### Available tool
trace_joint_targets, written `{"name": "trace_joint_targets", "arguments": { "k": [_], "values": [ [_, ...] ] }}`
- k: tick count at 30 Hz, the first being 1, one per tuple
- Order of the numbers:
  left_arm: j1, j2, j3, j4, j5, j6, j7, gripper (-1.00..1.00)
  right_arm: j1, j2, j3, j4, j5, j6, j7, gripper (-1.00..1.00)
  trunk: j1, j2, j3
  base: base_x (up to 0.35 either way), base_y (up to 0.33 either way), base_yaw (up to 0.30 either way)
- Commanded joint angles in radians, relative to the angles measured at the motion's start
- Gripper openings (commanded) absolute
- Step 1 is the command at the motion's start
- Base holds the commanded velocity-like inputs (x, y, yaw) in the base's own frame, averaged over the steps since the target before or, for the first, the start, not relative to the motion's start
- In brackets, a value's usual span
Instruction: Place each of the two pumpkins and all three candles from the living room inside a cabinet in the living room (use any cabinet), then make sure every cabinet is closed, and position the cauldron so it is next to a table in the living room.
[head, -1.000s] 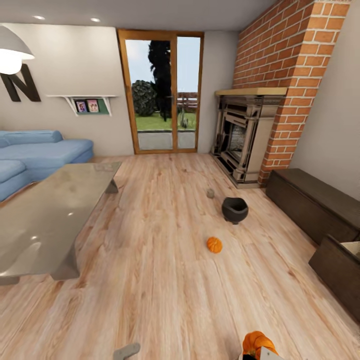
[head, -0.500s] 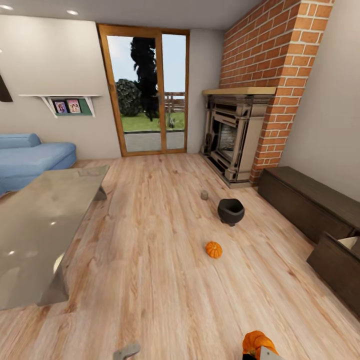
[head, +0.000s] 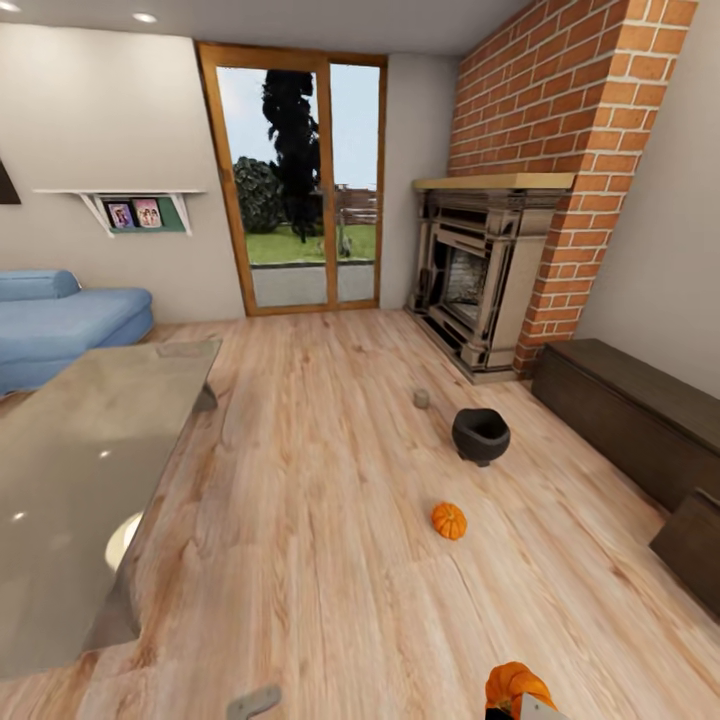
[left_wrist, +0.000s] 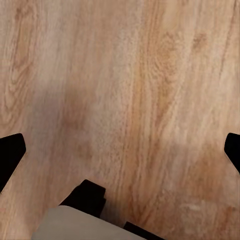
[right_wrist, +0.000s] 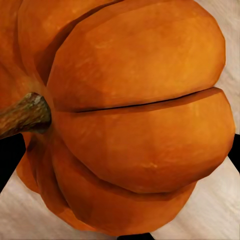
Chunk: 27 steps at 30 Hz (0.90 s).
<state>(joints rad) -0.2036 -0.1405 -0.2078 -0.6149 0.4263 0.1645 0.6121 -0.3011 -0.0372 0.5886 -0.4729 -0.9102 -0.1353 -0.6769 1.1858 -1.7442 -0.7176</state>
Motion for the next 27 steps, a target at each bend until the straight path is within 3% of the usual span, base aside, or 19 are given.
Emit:
{"name": "trace_joint_targets", "arguments": {
  "k": [1, 11, 27],
  "values": [
    [0.000, 0.001, -0.005, -0.002, 0.005, 0.005, 0.008, 1.00, -0.001, -0.001, 0.008, -0.001, -0.008, -0.007, -0.004, -1.00, 0.000, 0.000, -0.001, 0.329, 0.096, -0.062],
    [0.000, 0.001, -0.005, -0.002, 0.005, 0.005, 0.008, 1.00, -0.001, -0.001, 0.007, -0.001, -0.009, -0.007, -0.004, -1.00, 0.000, 0.000, -0.001, 0.117, 0.016, -0.228],
    [0.000, 0.001, -0.005, -0.002, 0.005, 0.004, 0.008, 1.00, -0.001, -0.001, 0.007, -0.001, -0.009, -0.007, -0.004, -1.00, 0.000, 0.000, -0.001, 0.043, 0.164, -0.277]
  ]
}}
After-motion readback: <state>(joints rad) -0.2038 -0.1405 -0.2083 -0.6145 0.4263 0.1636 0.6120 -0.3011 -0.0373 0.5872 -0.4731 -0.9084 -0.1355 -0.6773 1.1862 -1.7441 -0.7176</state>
